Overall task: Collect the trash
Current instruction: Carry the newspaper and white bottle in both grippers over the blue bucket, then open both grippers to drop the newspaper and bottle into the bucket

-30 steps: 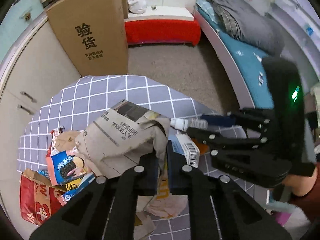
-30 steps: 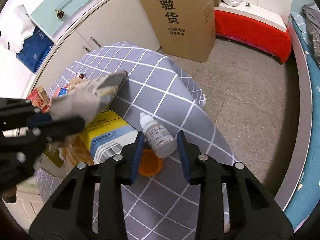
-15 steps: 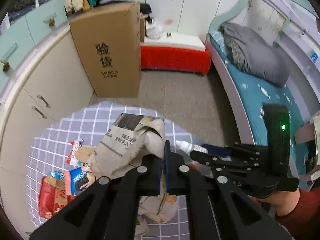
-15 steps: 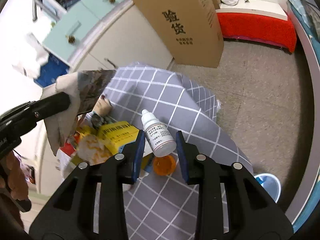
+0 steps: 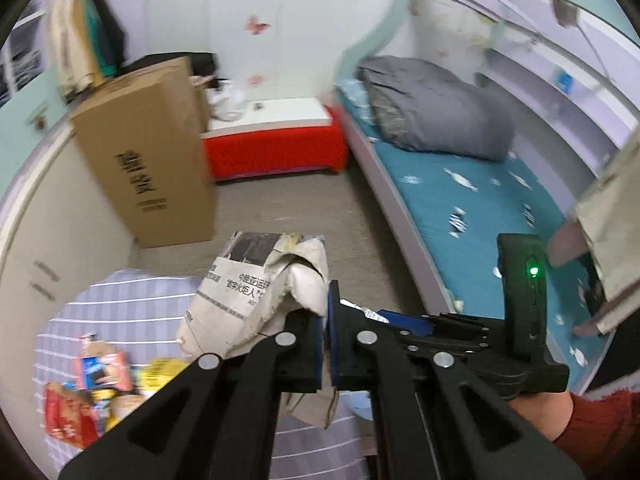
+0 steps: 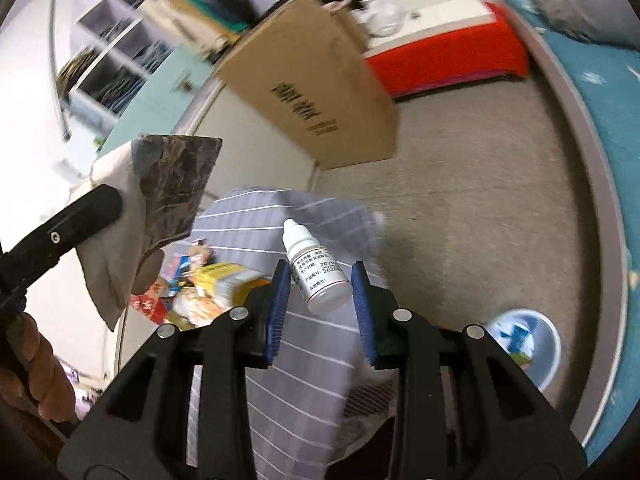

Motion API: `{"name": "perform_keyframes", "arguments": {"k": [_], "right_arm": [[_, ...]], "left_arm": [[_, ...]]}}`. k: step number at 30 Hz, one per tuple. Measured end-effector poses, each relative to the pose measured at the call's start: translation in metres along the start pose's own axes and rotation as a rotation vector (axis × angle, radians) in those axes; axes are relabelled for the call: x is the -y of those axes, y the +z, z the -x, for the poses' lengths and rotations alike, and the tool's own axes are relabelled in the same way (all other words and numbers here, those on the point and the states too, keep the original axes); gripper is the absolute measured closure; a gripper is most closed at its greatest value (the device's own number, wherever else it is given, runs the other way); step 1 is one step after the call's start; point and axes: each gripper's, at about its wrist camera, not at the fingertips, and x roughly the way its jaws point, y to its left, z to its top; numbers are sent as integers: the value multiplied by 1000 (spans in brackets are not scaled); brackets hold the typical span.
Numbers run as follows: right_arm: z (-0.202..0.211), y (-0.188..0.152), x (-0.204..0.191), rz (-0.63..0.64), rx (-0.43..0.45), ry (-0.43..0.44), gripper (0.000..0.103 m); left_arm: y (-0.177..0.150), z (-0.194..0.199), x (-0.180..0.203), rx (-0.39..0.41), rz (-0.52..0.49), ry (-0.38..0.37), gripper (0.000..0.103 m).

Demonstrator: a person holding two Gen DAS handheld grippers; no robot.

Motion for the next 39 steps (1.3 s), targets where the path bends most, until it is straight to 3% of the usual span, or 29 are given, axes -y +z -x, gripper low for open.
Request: {"name": "perform_keyframes", "arguments": {"k": [8,14,19,21,23,24,29,39], "right_arm": [[47,-68,126,-225,-27,-179,72],[35,-126,207,-427,-98,-249,72],[7,-149,247,-506,-103,-250,71],[-7,-153,259,-538,-100,-246,68],[-12,-160,265,-544,-98,-253,54],[-16,-161,269,-544,-97,-269,52],[-21,-171,280,-566,-121,-282,51],[0,-186,295,-576,-111,-415,50]], "left_arm": [[-33,-77,115,-153,-79,-202,101],[-88,-158,139,-311,-40,-239,101],[-134,-224,141,-437,29,-247,101],[-144,-241,136,-461,56,-249,101],[-153,-255,138,-474,45,-244,101],[-156,-263,140,-484,32,-249,101],[-174,-295,142,-539,70,-262,100],[-195,-339,151,-656,95,-242,99]]}}
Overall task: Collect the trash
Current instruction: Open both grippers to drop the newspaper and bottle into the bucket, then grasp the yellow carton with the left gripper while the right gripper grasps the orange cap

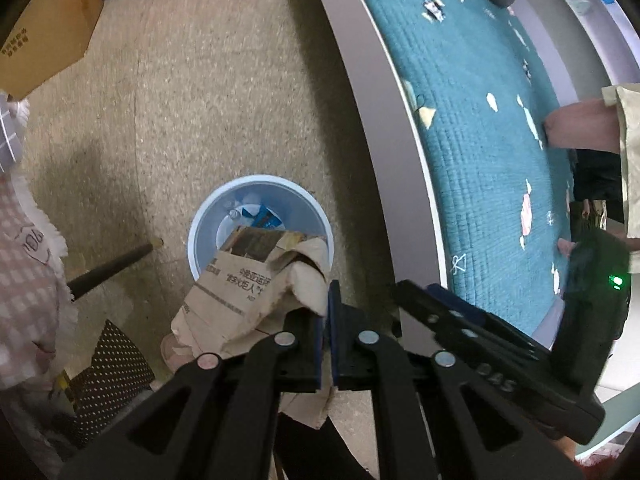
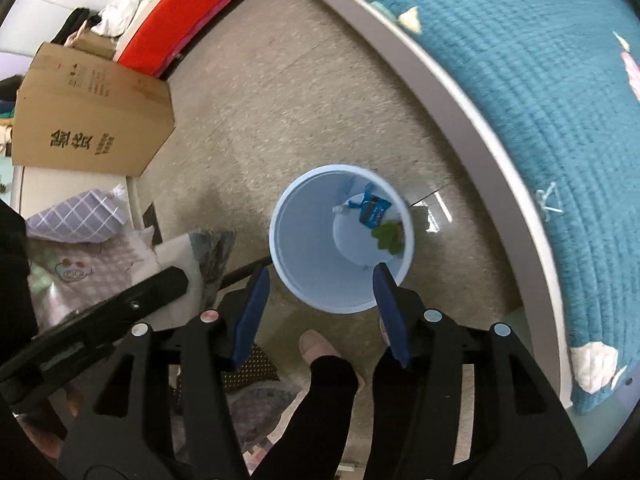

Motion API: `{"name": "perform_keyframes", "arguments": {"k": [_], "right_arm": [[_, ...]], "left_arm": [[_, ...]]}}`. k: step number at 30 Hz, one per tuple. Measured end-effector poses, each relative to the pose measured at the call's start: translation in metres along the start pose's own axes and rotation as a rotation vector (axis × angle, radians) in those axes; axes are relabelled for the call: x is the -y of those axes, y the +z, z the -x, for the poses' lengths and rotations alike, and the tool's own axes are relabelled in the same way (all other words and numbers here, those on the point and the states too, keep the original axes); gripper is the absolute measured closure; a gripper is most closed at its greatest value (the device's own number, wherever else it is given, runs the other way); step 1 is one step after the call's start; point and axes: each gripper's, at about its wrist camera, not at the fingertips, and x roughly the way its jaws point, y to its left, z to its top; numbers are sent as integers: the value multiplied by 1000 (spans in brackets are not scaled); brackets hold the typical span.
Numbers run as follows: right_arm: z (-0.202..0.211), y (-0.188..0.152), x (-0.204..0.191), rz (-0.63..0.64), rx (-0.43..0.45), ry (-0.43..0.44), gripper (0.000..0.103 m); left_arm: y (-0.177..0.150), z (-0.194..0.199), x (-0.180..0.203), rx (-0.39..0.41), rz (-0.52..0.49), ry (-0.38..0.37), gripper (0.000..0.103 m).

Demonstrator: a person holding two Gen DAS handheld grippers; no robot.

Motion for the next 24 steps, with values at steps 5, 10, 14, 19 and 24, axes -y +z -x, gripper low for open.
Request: {"name": "perform_keyframes", "arguments": {"k": [5,10,14,19,24], "right_arm": [[13,4,-1,2,44,-2,49],[23,7,-8,-3,70,9,49],[31,7,-13,-7,78,22,49],[43,5,-23,19,77,16,48],[59,2,-45,52,78,25,48]], "left_arm": [[7,-9,7,-18,-11,-11,99],[10,-18,6,-75,33,-29,79],[7,-9,4,-56,42,-15,49],[5,8,-2,-38,63,3,48],[1,44,-3,16,56,50,48]]}}
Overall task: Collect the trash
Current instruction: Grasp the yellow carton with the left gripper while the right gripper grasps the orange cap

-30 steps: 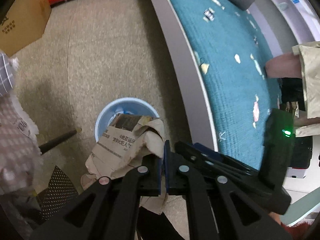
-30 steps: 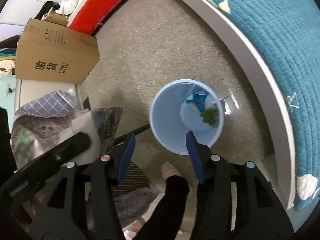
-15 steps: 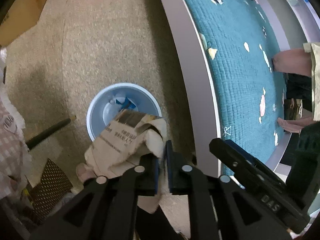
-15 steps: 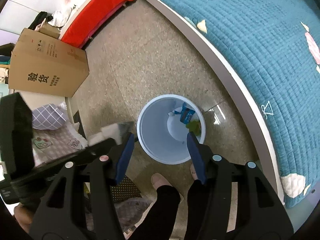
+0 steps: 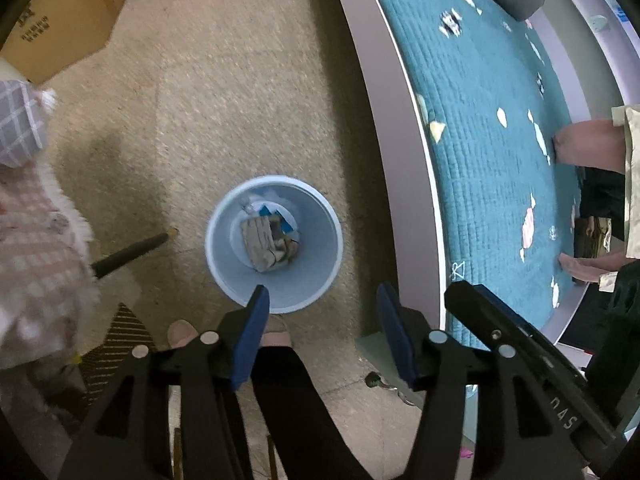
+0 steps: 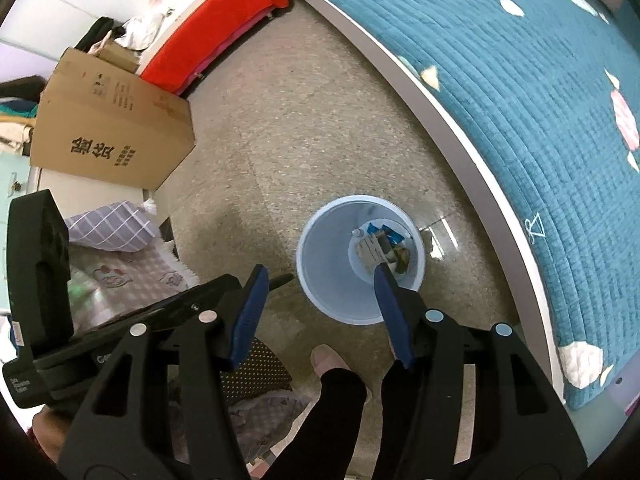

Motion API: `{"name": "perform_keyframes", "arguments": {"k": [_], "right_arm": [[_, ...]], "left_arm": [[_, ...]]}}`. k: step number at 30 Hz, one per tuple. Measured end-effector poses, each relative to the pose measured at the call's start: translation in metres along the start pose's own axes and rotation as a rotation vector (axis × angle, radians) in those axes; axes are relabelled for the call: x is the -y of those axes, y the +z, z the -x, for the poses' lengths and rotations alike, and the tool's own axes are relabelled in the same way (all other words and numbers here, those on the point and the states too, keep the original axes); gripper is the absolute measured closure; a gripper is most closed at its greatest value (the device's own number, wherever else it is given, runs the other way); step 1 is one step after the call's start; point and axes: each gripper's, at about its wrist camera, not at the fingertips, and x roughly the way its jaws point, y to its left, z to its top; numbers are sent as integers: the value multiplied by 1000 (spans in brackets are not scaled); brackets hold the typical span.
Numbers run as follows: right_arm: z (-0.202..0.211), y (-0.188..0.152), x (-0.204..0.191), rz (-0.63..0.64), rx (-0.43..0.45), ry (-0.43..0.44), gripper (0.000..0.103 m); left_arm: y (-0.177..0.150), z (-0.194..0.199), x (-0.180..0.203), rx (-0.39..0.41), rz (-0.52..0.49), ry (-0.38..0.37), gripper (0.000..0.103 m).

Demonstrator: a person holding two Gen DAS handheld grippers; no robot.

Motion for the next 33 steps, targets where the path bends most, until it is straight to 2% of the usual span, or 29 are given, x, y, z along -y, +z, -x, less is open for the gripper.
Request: {"name": "perform_keyframes", "arguments": {"k": [5,9,15,18,23,29,33], "right_arm": [[29,3,-40,75,18,33,48],[55,5,-87,182,50,76,48],[76,-7,-195,417,92,164,48],[75,-18,-244,547,106,184,48],[48,-45,-322,749,85,207,48],[3,-79,-378,888,26,187,48],[-19,-92,-397,931,-1,166,48]], "left_arm": [[-5,58,-8,103,-20,37,48],[-13,129,-25,243,-40,94,48],[-36,224,-73,420,-10,193,48],[-50,264,-112,481,56,238,47],[-68,300,-180,510,158,354,45],[-80,313,-241,506,265,368,38],[-82,314,-270,493,310,330,34]]}}
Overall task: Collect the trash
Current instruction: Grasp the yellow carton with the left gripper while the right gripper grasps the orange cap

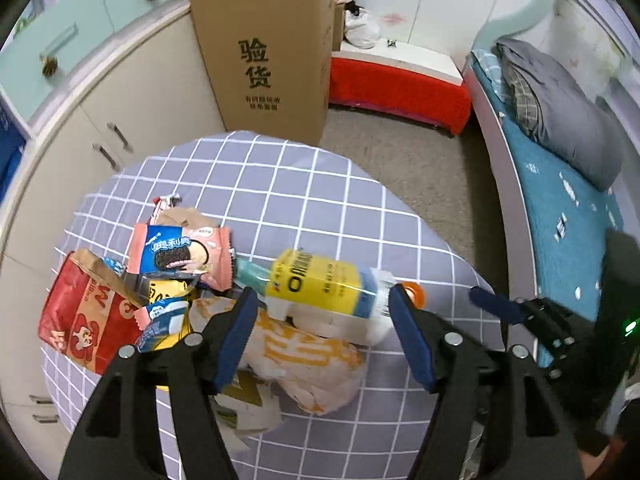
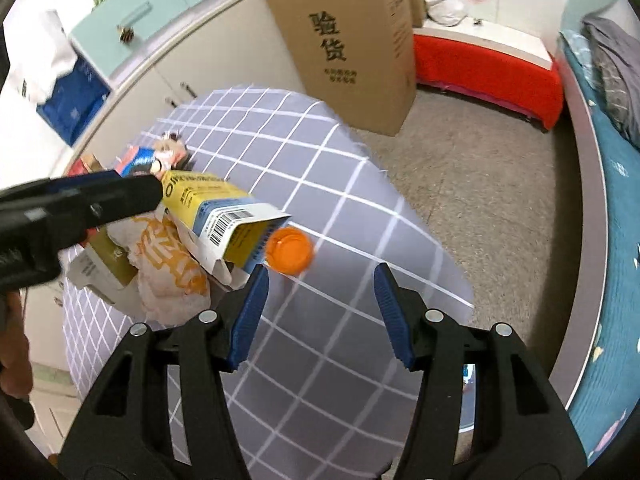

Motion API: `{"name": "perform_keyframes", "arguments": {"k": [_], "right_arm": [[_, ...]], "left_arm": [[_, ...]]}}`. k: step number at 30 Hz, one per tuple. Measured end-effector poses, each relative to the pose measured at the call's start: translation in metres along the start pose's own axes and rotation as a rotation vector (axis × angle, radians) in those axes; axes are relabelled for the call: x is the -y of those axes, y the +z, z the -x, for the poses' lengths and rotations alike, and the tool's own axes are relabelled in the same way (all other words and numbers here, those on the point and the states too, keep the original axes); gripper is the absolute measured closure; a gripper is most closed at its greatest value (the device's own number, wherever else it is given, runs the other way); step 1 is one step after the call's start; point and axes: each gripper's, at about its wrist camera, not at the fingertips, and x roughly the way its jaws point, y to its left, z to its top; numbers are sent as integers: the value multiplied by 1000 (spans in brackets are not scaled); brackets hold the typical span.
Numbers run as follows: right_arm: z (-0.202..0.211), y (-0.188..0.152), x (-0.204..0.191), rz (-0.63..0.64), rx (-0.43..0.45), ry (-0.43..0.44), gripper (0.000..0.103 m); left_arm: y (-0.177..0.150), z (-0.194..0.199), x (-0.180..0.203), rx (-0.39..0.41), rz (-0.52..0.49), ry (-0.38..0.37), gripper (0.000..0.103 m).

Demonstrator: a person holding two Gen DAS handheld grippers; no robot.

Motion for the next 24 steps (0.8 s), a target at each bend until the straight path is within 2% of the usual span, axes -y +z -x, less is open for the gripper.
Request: {"name": "perform_keyframes", "arguments": {"k": [5,7,8,9,12,17,20,24], "right_arm": [[-21,8,-14,57,-15,-27,49],[-23,9,-15,86,-14,-40,54],[-24,9,-16,101,-12,-44,62],[-24,9,-16,107,-11,-46,75],[-23,9,-5,79,-11,-41,89],[-15,2,15,-25,2,-11,91],[-12,-1,22,-63,9,16,91],[-10,-1,29,-121,12,56,91]], "left_arm": [[-1,-12,-13,-27,-10,-39,29],[-1,-15,-10,-34,-36,-53,27],[-1,-17,-8,-38,-54,-58,25],[0,-19,-6,-39,-65,-66,25],[1,-25,3,-49,-111,-79,24],[-1,-32,19,-70,-177,-87,23],[-5,-39,34,-88,-247,-33,23],[-9,-48,56,-81,-382,118,23]]}}
